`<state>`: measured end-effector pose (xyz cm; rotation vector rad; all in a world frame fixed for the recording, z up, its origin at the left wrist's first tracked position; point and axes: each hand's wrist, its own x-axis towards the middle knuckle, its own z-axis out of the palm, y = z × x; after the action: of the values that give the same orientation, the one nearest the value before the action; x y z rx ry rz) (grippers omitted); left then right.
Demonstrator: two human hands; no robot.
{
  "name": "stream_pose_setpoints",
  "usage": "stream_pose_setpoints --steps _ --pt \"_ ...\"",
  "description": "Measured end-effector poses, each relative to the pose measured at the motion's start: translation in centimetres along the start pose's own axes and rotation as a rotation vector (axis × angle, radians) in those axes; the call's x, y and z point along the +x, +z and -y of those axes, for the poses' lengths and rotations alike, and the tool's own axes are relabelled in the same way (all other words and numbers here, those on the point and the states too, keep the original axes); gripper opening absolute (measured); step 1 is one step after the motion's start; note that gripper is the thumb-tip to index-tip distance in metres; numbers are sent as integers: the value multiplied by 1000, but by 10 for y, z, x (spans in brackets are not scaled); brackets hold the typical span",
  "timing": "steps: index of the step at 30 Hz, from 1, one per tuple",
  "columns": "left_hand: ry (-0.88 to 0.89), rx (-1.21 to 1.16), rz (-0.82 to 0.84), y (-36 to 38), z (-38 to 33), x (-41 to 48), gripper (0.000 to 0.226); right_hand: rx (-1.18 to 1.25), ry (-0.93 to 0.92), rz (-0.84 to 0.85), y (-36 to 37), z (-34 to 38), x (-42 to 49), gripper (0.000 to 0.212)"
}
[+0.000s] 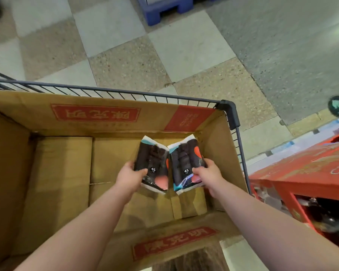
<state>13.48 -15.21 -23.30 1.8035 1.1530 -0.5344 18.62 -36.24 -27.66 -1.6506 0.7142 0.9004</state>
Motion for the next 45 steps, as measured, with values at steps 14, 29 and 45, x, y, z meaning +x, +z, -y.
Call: stream_pose_setpoints --steps 14,29,45 --pt "365 -324 234 -50 -22 -141 47 357 -295 -192 -56 -10 -189 41" --pt "760 -296 691 38 -94 -305 41 682 -636 -586 -200 -62 -366 38" --pt "984 -311 1142 244 -178 -565 27 773 -880 -1040 -465 -132 -522 29"
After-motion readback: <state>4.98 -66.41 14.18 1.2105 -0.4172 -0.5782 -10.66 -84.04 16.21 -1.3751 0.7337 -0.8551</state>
